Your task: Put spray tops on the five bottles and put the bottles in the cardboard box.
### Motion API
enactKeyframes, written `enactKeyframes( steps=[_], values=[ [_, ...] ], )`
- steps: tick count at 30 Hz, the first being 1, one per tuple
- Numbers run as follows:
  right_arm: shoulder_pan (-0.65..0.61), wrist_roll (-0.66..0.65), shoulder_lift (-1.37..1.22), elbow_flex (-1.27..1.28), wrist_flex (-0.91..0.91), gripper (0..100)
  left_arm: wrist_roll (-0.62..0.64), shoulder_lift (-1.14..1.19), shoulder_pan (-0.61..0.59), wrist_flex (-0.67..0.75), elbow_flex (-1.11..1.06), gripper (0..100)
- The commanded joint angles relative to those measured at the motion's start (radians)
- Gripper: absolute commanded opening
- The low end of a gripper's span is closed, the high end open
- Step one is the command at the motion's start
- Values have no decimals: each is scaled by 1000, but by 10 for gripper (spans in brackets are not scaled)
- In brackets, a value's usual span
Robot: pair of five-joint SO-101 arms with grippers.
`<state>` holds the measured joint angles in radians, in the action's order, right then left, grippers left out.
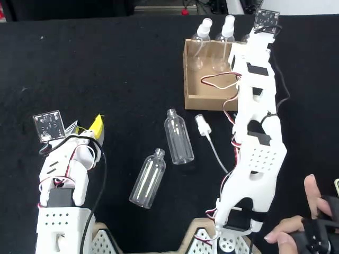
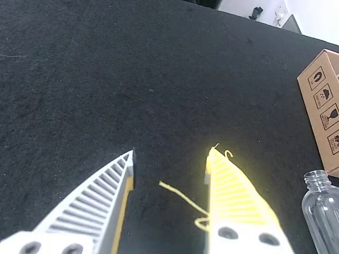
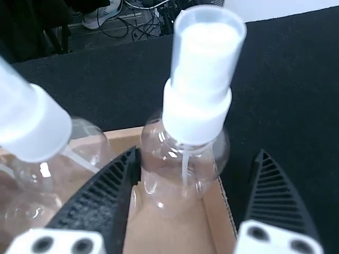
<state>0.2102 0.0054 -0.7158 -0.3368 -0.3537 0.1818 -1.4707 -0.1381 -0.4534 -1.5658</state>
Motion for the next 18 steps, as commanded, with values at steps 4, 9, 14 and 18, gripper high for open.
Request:
enactKeyframes(
  steps=[4, 9, 14, 18],
  values=[
    [15, 5, 19, -36, -15, 338, 3, -11, 13, 25, 10, 213],
    [15, 3, 19, -67, -84, 432, 3, -11, 13, 25, 10, 213],
    [17, 3, 19, -84, -115, 431, 3, -11, 13, 25, 10, 213],
    [21, 2, 19, -81, -117, 431, 3, -11, 13, 25, 10, 213]
  ],
)
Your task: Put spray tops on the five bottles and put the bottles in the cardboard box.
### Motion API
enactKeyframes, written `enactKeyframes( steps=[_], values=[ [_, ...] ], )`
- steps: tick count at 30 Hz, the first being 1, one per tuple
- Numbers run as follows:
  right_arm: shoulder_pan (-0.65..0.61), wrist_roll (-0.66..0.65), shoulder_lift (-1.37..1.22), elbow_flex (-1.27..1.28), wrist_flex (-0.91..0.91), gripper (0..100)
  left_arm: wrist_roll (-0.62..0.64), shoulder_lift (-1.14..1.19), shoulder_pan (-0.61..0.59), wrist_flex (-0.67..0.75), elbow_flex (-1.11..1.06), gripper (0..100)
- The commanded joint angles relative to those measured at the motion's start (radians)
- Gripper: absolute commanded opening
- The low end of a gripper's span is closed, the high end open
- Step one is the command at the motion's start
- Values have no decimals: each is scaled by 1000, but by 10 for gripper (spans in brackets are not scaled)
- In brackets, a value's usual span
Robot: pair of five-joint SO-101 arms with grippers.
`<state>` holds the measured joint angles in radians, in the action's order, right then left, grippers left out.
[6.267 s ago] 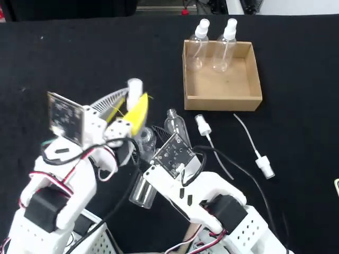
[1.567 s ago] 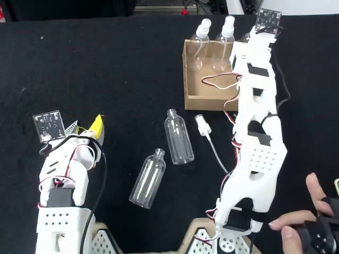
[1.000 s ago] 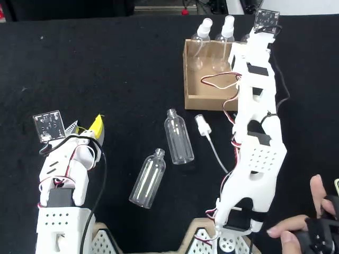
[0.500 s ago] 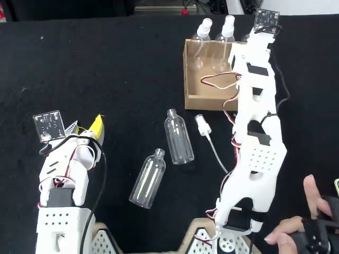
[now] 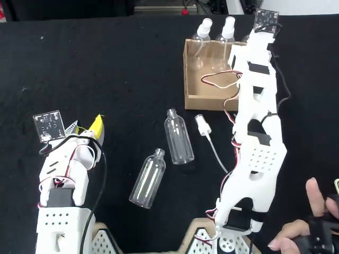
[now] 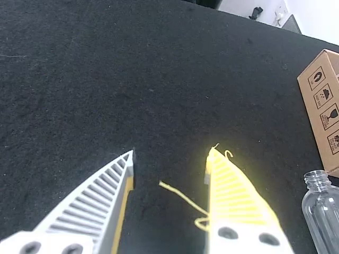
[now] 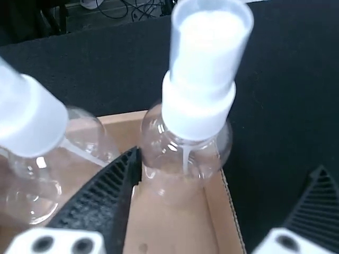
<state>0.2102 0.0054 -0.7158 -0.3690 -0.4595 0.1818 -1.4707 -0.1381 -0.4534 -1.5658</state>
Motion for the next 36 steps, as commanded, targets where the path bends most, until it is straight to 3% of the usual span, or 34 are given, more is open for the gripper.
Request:
enactKeyframes(
  steps=[1, 36],
  values=[
    [21, 0, 19, -48, -11, 431, 3, -11, 13, 25, 10, 213],
    [32, 2, 254, 47, -161, 431, 2, -11, 10, 25, 10, 213]
  ],
)
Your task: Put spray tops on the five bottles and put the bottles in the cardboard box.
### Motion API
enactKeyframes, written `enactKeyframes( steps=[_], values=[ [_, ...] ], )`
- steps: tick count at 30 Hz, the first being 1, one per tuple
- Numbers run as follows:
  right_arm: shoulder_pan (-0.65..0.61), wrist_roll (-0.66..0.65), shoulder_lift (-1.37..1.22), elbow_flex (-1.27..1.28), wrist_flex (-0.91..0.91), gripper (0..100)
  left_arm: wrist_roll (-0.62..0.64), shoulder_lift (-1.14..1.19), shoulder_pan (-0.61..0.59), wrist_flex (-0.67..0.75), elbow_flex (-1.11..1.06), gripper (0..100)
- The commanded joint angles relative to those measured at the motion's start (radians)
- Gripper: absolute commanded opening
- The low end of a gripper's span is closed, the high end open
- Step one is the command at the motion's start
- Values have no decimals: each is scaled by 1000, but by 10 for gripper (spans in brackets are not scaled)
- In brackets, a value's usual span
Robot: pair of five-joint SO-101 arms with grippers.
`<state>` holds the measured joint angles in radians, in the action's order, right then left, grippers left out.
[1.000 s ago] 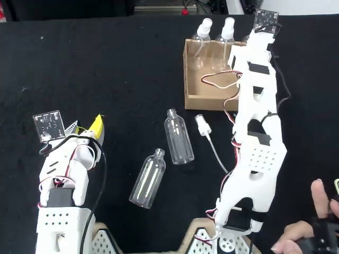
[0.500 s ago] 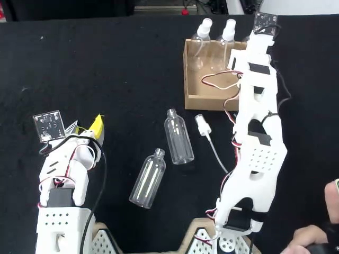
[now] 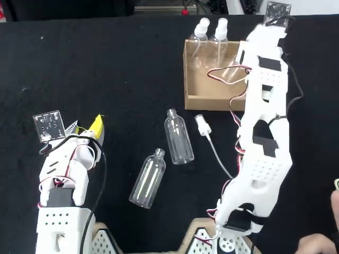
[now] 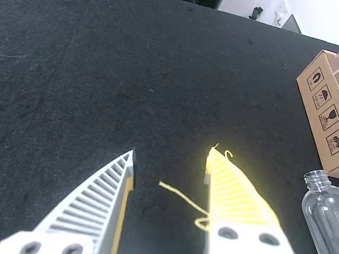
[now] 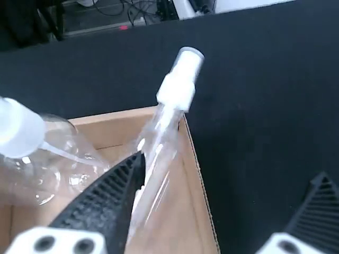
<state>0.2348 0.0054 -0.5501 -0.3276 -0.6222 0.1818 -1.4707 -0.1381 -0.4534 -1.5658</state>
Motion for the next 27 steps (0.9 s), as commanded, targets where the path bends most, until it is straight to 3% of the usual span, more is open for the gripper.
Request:
enactKeyframes(
  steps=[1, 7, 11, 16, 23, 27],
  values=[
    [6, 2, 85, 7, 2, 431, 2, -11, 10, 25, 10, 213],
    [12, 5, 91, 7, -9, 430, 2, -11, 8, 25, 10, 213],
    [-11, 9, 91, -16, -110, 430, 2, -11, 10, 25, 10, 213],
    [-31, 118, 90, -99, -242, 428, 2, -11, 12, 25, 10, 213],
    [-6, 244, 84, -225, -244, 253, 2, -11, 8, 25, 10, 213],
    [12, 262, 76, -251, -135, 244, 2, -11, 7, 25, 10, 213]
  ],
)
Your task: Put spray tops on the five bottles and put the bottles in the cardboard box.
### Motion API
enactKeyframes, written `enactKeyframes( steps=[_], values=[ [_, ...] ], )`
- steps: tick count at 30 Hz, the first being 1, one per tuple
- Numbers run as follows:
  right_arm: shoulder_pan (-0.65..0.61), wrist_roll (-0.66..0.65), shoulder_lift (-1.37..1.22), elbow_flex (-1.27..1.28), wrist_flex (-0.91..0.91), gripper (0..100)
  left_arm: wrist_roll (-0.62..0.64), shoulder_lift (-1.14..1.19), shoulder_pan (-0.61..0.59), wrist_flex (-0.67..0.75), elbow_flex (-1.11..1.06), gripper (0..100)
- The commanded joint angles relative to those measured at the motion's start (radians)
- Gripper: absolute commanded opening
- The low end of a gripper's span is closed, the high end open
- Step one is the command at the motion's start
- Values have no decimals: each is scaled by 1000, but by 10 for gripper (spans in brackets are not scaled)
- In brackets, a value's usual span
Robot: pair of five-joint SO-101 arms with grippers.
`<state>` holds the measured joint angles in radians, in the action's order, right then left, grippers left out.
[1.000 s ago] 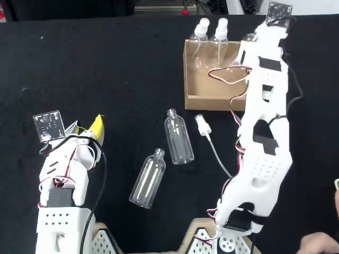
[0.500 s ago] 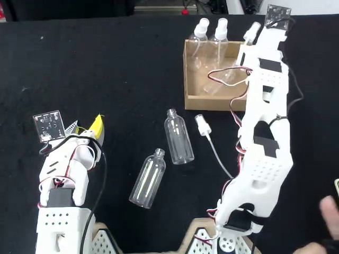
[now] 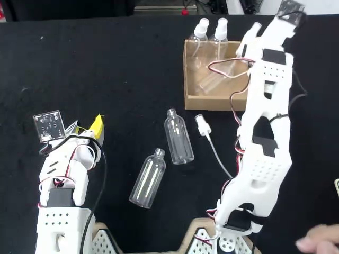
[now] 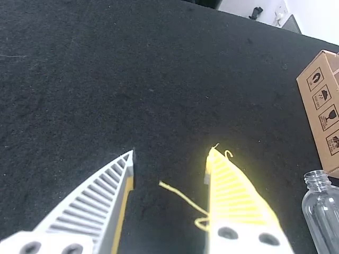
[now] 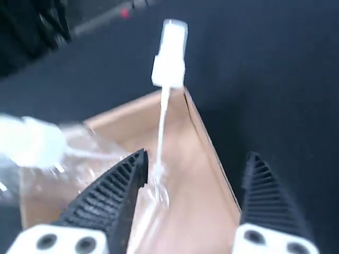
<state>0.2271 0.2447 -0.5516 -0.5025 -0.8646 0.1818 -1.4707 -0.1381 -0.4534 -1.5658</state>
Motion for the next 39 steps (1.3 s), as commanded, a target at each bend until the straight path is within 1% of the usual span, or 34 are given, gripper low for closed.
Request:
enactKeyframes(
  steps=[1, 6, 13, 18, 22, 23, 25, 31, 39],
  values=[
    [20, 23, 65, -81, 137, 244, 2, -11, 7, 25, 10, 213],
    [15, 21, -42, -133, 255, 247, 2, -11, 7, 25, 10, 213],
    [14, 15, -311, -450, 259, 248, 2, -11, 12, 25, 10, 213],
    [2, 14, -499, -714, 172, 253, 2, -11, 12, 25, 8, 213],
    [-17, 14, -605, -912, 63, 365, 2, -11, 12, 23, 8, 213],
    [-20, 14, -627, -952, 41, 378, 2, -11, 12, 23, 8, 213],
    [-21, 14, -664, -1012, 28, 364, 2, -11, 10, 21, 8, 213],
    [-17, 15, -730, -1061, 74, 289, 2, -11, 7, 20, 8, 213],
    [-21, 14, -766, -1061, 84, 290, 2, -11, 7, 20, 8, 213]
  ],
)
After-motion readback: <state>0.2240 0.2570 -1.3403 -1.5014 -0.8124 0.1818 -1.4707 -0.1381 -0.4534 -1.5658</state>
